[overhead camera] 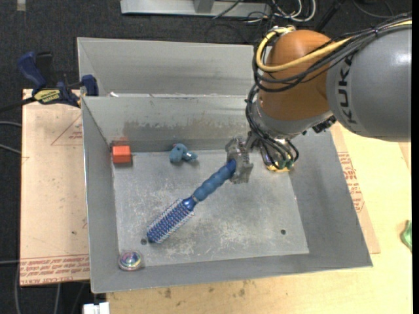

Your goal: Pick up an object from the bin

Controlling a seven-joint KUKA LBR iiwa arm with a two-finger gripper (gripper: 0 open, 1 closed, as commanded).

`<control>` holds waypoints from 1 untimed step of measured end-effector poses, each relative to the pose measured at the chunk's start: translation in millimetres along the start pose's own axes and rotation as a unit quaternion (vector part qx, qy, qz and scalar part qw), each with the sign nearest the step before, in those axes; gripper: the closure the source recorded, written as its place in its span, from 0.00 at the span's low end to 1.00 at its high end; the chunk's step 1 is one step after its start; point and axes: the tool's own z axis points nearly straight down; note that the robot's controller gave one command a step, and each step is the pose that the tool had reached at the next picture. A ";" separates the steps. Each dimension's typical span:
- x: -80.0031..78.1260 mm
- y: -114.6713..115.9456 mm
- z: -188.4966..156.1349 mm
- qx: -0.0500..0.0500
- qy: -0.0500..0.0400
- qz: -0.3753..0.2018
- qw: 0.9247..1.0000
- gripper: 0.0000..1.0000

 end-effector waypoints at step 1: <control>-32.8 -9.1 82.9 0.000 0.007 0.004 1.000 1.00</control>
Offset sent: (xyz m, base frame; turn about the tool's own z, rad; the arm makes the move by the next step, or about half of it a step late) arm 0.0349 -0.0058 -0.0772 0.0058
